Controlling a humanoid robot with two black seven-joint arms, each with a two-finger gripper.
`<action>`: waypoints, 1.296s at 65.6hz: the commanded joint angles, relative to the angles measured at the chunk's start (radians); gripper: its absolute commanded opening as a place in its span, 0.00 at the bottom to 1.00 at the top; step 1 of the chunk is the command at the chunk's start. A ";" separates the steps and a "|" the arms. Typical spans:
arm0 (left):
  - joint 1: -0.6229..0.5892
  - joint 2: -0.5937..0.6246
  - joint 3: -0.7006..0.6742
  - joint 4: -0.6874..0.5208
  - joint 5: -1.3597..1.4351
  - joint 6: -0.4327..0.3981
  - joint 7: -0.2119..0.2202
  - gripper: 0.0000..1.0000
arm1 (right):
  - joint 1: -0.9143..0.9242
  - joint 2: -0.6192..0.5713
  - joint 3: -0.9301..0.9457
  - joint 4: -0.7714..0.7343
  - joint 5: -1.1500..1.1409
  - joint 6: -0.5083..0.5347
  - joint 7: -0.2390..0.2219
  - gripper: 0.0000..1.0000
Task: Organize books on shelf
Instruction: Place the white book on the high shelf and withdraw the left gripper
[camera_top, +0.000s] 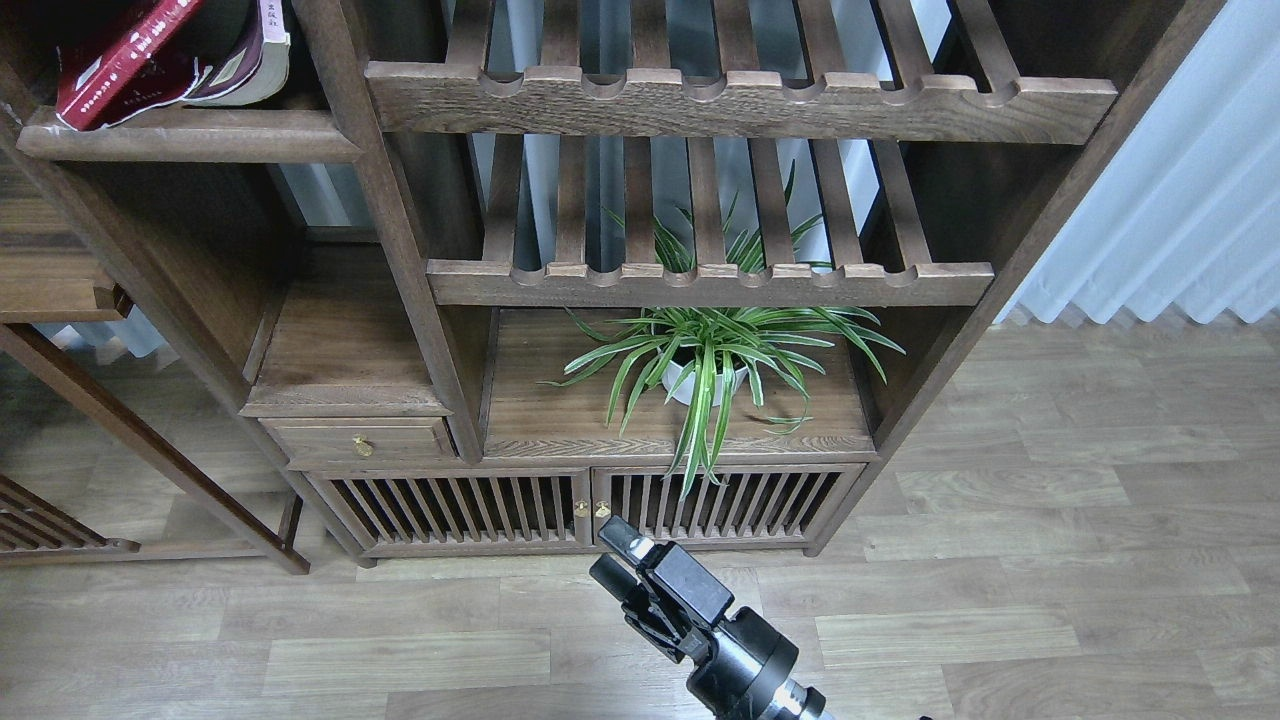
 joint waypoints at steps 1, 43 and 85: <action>0.015 -0.012 0.002 0.003 -0.005 0.000 0.001 0.11 | 0.000 0.000 -0.003 0.000 -0.001 0.000 0.000 0.99; 0.052 -0.001 0.011 -0.112 -0.080 0.000 0.001 0.50 | 0.000 0.000 0.002 0.000 -0.001 0.000 0.000 0.99; 0.486 0.229 -0.121 -0.594 -0.327 0.000 0.001 0.46 | 0.040 0.000 0.023 0.000 0.000 0.000 0.003 1.00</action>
